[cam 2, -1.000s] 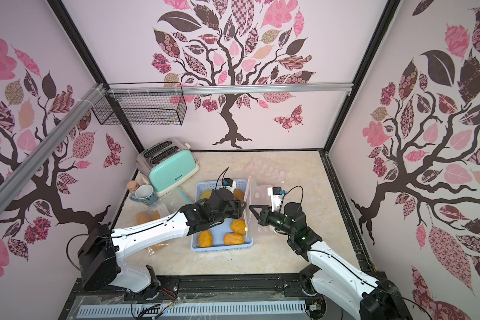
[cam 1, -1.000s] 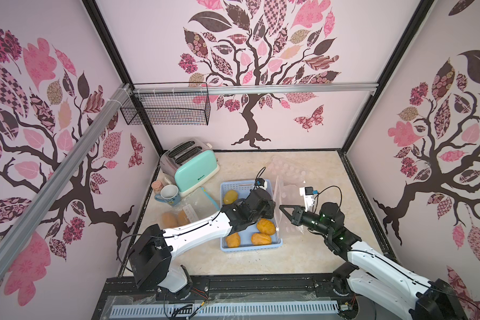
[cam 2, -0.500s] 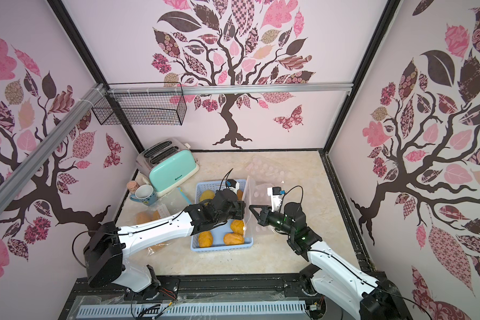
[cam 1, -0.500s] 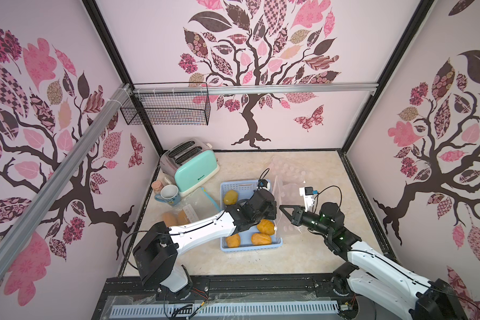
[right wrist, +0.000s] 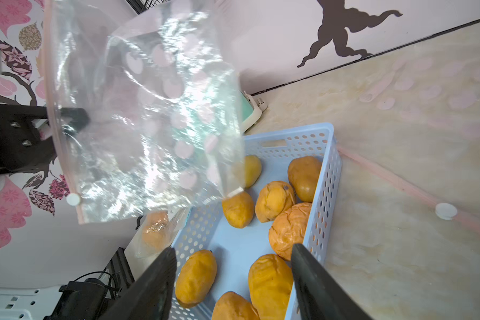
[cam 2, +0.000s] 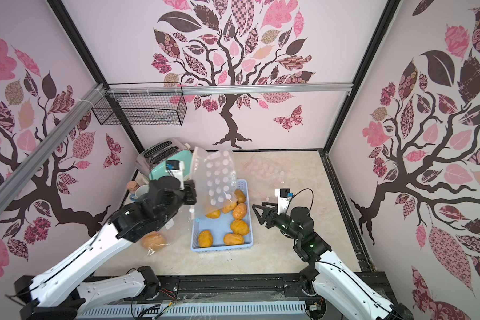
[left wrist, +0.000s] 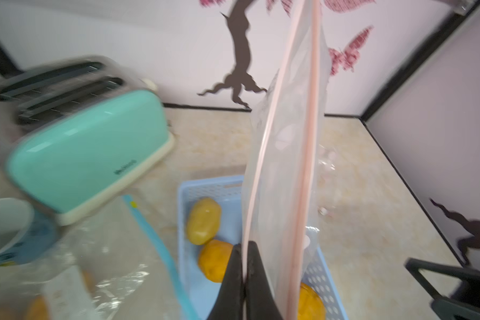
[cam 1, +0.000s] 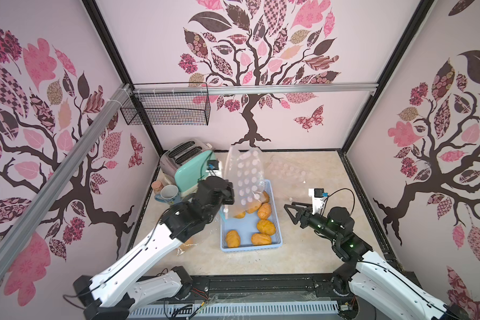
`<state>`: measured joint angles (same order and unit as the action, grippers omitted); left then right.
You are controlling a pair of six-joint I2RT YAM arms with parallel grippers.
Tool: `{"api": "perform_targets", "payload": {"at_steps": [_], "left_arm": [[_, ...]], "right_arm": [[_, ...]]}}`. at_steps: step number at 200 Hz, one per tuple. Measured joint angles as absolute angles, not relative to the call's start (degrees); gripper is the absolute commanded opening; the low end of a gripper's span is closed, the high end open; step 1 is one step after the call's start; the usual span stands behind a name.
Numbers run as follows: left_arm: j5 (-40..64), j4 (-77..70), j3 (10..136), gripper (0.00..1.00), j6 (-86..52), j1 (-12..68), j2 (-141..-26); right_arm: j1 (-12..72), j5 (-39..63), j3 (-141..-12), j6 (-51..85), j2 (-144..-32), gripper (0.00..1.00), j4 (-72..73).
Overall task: Put the potatoes into a zipper bag and zip it
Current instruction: Pick up the zipper food storage bag.
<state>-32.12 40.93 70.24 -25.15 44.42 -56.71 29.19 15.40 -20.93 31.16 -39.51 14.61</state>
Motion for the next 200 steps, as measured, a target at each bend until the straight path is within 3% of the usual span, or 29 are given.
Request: {"api": "perform_targets", "payload": {"at_steps": [48,68,140,200], "left_arm": [[-51.27,61.65,79.29,0.0,-18.61,42.04,-51.51],[-53.76,68.58,79.35,0.0,-17.96,41.98,-53.58],[-38.37,65.67,64.58,0.0,-16.45,41.98,-71.92],[-27.4,61.08,60.49,0.0,-16.1,41.98,-72.62]], "right_arm": [[29.19,14.61,-20.05,30.37,-42.68,0.67,14.26],[29.19,14.81,-20.05,30.33,-43.57,0.66,14.26],[29.19,15.27,-20.08,29.54,-43.88,0.65,11.84],[29.23,17.52,-20.6,29.26,-47.13,0.6,11.09]]}}
